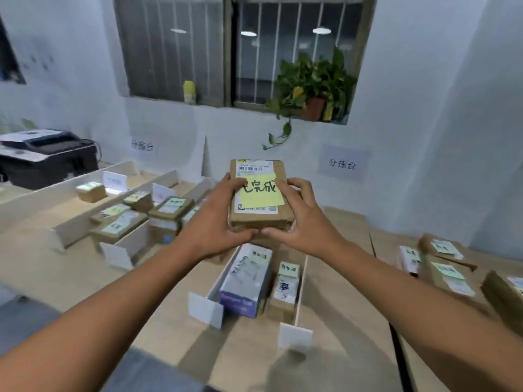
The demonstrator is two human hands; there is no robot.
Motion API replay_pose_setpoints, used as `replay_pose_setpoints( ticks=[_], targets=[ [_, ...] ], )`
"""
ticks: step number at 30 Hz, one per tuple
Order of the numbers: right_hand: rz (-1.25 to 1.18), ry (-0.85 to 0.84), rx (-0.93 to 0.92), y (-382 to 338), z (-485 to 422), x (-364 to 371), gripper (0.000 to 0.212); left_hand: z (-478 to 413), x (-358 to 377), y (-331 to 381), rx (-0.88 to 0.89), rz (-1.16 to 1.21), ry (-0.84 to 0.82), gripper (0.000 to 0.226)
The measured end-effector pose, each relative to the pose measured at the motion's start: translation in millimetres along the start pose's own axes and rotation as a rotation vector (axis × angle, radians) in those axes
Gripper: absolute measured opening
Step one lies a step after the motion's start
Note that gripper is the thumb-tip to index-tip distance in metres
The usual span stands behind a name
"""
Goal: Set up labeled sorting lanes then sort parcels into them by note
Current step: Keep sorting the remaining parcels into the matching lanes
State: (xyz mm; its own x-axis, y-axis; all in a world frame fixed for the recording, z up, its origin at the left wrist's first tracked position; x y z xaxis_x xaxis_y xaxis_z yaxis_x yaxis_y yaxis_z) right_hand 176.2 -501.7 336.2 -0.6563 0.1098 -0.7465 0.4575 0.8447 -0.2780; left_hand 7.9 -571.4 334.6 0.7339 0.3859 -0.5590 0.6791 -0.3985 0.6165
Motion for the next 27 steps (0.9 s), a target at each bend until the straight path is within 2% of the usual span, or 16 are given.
replay_pose_setpoints(
  ticks=[6,12,20,27],
  targets=[
    [-0.192,-0.058,-0.13,-156.5,-125.8,175.9,0.104,70.5,-205.5,-137.6,-0.181,-0.083,0.13,0.103],
    [-0.334,-0.113,-0.214,-263.0,-213.6,319.0,0.104,119.2,-344.0,-242.4,-0.302,-0.15,0.206,0.109],
    [-0.49,-0.185,-0.313,-330.8,-332.8,497.6,0.103,132.0,-464.1,-400.7,-0.413,-0.212,0.279,0.109],
    [-0.55,-0.118,-0.404,-369.4,-443.2,608.2,0.101,100.8,-556.7,-518.9,-0.465,-0.222,0.288,0.106]
  ],
)
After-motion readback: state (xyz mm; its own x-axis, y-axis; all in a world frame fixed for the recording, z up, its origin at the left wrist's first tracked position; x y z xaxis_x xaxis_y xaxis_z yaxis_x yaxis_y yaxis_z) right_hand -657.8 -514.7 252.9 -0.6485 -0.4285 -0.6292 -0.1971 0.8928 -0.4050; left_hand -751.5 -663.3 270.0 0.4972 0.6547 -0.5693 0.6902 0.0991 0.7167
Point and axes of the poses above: each hand's wrist, its own z-axis away from the middle knuckle, its own x-axis out of the palm, y = z × x, the point moved 9 cm from there along -z, towards the middle knuckle, and after that the axes turned 7 degrees about z, right-handed, at the moved point
